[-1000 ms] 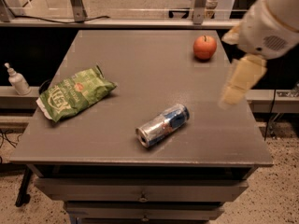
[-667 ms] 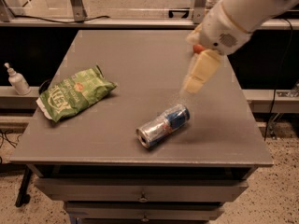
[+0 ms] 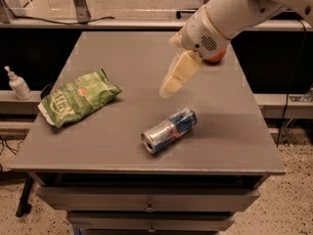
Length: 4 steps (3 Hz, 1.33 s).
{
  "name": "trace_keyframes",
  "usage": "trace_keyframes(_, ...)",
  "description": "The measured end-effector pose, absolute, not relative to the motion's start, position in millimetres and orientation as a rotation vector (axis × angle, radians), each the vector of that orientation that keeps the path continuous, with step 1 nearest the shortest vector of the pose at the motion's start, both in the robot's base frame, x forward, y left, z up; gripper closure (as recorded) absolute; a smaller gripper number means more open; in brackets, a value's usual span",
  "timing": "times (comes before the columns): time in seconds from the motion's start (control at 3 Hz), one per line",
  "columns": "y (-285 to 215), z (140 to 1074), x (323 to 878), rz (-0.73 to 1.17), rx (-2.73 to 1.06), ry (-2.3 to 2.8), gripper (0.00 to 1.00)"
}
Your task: Pick green rice chip bag
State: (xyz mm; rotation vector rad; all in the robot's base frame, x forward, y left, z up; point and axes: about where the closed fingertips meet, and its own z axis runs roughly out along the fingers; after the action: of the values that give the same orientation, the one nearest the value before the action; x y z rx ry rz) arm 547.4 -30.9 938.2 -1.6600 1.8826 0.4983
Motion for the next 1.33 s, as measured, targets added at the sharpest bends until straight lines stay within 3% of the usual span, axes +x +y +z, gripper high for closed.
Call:
trace_keyframes(0.33, -17.7, 931.0, 557.1, 0.529, -1.626, 1.848, 0.00)
trace_keyframes(1.0, 82.2, 900.9, 595.0, 0.691, -1.628, 1.732, 0.00)
trace_keyframes(1.33, 120.8, 880.6, 588.6, 0.769, -1.622, 1.737, 0.00)
